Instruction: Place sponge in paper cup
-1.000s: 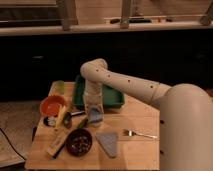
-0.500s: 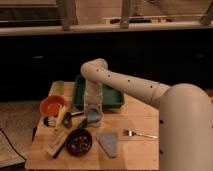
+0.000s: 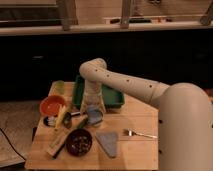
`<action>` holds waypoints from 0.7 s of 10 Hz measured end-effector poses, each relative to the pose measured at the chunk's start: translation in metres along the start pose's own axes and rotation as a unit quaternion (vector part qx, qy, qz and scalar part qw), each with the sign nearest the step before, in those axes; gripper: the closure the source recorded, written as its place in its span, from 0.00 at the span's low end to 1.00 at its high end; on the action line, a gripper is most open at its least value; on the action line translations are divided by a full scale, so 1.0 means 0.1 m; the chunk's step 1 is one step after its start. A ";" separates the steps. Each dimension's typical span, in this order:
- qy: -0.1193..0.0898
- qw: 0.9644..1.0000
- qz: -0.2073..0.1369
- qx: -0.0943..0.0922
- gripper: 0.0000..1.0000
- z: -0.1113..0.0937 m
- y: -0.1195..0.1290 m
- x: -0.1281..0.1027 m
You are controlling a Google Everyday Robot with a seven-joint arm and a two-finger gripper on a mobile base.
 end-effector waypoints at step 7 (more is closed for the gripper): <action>0.025 1.000 0.005 0.000 0.20 -0.21 0.09 0.09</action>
